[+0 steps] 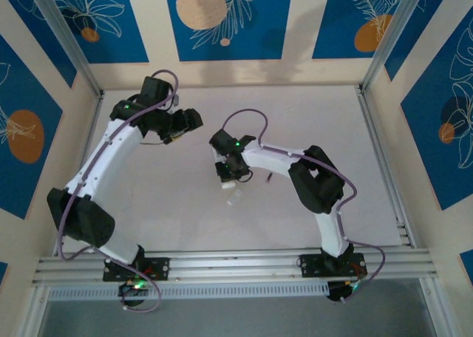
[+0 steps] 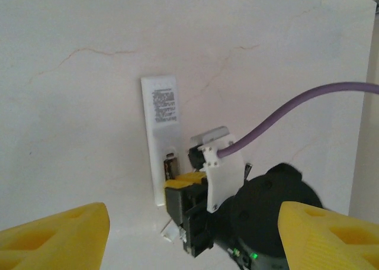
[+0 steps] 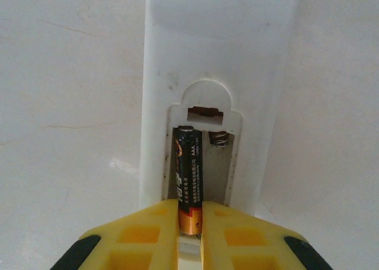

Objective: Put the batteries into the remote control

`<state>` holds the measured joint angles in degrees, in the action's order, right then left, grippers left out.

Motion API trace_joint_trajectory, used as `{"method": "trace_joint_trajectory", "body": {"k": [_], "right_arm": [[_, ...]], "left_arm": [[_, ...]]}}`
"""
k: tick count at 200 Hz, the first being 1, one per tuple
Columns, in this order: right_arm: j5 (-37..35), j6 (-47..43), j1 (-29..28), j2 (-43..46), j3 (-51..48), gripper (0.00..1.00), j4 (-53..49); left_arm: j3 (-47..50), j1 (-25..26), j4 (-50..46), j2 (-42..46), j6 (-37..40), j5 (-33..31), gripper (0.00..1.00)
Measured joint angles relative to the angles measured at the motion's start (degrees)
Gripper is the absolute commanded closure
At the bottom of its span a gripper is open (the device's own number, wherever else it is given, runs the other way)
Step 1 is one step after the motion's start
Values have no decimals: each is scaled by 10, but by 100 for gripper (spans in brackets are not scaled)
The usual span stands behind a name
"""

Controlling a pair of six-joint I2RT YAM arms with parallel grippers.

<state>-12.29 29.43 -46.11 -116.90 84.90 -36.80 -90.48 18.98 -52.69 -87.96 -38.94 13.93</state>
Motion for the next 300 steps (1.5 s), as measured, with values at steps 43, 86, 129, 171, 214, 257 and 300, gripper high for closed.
{"method": "trace_joint_trajectory", "body": {"k": [43, 86, 129, 171, 214, 257, 300], "right_arm": [[5, 0, 0, 34, -21, 84, 12], [-5, 15, 6, 145, -64, 83, 12], [-28, 65, 59, 204, -158, 83, 12], [-26, 96, 86, 145, -206, 82, 14], [-24, 114, 82, 120, -190, 68, 16], [-35, 118, 82, 142, -183, 68, -2], [-69, 135, 116, 218, -181, 69, -35]], "left_arm": [[49, -9, 3, 16, 0, -4, 25], [58, -9, 10, 16, 3, -4, 26], [86, -9, 29, 16, 5, 8, 26], [93, -6, 40, 17, 18, 26, 26], [93, -5, 41, 19, 20, 26, 26], [93, -5, 41, 19, 20, 26, 26], [93, -5, 41, 19, 20, 26, 26]]}}
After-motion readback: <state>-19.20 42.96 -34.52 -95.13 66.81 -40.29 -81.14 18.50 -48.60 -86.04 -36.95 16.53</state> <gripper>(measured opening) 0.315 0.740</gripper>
